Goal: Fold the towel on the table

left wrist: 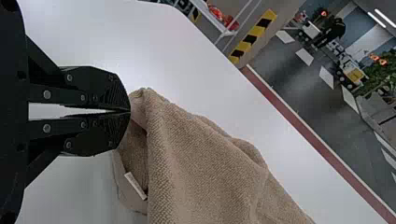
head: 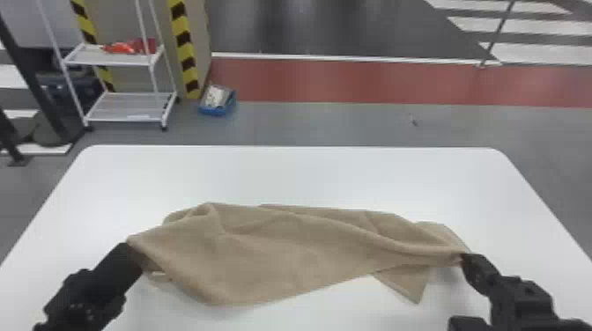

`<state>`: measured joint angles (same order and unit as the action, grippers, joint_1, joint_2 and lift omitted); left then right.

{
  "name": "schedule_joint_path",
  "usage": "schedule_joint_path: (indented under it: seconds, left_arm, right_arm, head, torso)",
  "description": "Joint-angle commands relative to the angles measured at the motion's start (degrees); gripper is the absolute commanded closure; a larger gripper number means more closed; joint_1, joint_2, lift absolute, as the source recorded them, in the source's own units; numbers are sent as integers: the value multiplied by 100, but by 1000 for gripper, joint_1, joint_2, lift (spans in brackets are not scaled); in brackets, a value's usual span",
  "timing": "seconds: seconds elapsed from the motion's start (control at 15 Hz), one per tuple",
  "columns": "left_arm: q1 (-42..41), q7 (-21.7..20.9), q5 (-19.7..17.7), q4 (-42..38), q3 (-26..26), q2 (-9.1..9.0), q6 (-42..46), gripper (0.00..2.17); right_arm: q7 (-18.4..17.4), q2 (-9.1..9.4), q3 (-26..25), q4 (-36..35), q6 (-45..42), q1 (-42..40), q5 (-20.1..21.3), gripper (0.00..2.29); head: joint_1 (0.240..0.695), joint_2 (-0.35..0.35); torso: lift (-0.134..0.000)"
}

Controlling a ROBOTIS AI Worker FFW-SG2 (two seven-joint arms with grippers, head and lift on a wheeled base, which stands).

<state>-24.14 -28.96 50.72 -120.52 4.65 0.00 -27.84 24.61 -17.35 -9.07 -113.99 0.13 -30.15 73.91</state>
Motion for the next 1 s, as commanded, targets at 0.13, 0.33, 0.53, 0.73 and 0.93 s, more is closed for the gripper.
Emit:
schedule_joint_path:
  seconds: [0.13,0.33,0.53,0.73,0.93]
  left_arm:
    - [41,-347,-379,-376,353,-15,11,1764]
    - [164,-444,-774,-806,748,-15,-253,1828]
    - [76,-857,-818,-947,775,-15,-235,1521]
    - [-126,-901,-818,-631,599,-15,767,73]
    - [-223,-1578,-572,-595,493,-15,1153,56]
  right_arm:
    - [0,13,-34,0,18,-9,0,1656]
    - [0,21,-78,0,18,-26,-9,1656]
    - [-9,30,-69,9,18,-26,-44,1656]
    - [0,30,-60,17,1,-18,-79,1656]
    - [0,30,-95,17,71,-35,-79,1656]
  head:
    - [695,-60]
    - [695,-43]
    - [695,-18]
    - [695,-33]
    - [695,-81]
  torso:
    - [-124]
    - [-124]
    - [-124]
    - [-124]
    - [-124]
